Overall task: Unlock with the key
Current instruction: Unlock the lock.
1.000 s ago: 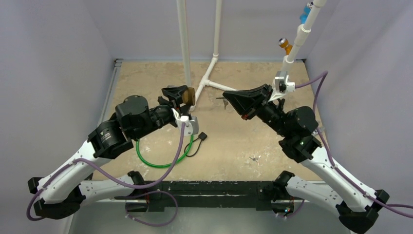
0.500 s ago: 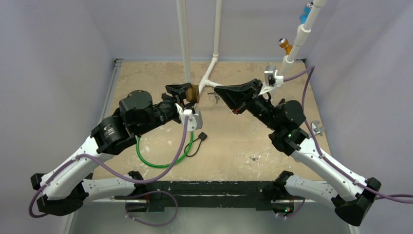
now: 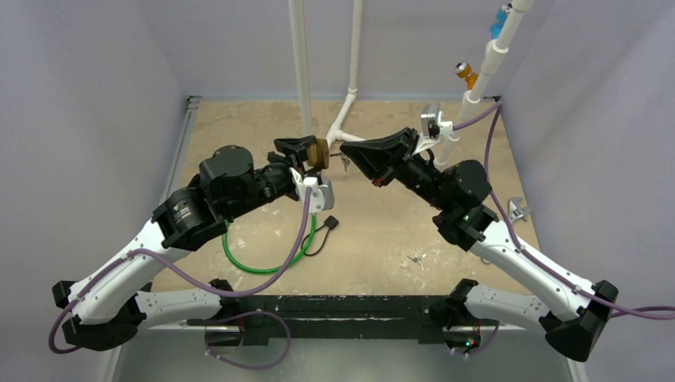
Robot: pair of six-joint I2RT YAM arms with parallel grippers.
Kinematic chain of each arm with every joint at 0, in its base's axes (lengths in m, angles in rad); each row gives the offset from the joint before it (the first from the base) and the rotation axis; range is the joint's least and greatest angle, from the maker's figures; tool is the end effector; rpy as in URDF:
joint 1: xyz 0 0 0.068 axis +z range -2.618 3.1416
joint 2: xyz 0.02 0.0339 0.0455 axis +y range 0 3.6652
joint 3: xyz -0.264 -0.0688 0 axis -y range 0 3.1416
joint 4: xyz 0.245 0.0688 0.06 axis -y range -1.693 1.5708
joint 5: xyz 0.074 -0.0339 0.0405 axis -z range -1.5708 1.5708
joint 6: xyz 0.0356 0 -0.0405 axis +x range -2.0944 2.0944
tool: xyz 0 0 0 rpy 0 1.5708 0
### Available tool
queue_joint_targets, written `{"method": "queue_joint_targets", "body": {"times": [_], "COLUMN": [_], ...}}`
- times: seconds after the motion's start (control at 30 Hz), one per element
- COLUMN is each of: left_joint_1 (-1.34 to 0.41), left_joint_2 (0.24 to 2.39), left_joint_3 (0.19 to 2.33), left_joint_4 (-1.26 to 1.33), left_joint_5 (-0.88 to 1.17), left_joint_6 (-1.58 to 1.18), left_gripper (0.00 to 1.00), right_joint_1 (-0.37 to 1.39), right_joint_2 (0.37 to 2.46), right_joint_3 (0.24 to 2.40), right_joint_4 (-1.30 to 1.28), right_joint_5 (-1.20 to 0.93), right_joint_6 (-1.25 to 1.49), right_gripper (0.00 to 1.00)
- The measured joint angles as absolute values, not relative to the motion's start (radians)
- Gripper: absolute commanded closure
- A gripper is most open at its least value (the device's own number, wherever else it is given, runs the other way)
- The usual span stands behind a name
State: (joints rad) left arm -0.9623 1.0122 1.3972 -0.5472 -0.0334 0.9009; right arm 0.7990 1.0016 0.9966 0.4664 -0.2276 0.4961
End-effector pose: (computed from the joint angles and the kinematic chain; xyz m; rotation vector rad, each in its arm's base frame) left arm 0.1112 -0.1575 0.4673 1.3760 1.0534 -0.0163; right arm 0.1479 0.1635 0.4430 -0.3981 1.1478 1.2721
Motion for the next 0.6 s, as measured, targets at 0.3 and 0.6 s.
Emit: {"method": "queue_joint_targets", "body": {"times": [0.3, 0.6], "left_joint_1": [-0.962, -0.962], "left_joint_2": [1.015, 1.015], "left_joint_3": [1.397, 1.397], "left_joint_4": [-0.545, -0.541], "left_joint_5": [-0.034, -0.034], "left_joint_6": [0.9, 0.9], "left_gripper": [1.0, 1.0], "right_joint_1": [0.805, 0.807], "right_joint_2": [1.019, 1.03], "right_joint_3": [1.005, 1.008], "right_joint_4": [0.471, 0.471], "right_joint_5": [-0.227, -0.226], "right_joint_6": [0.494, 0.488], "right_gripper": [1.0, 1.0]}}
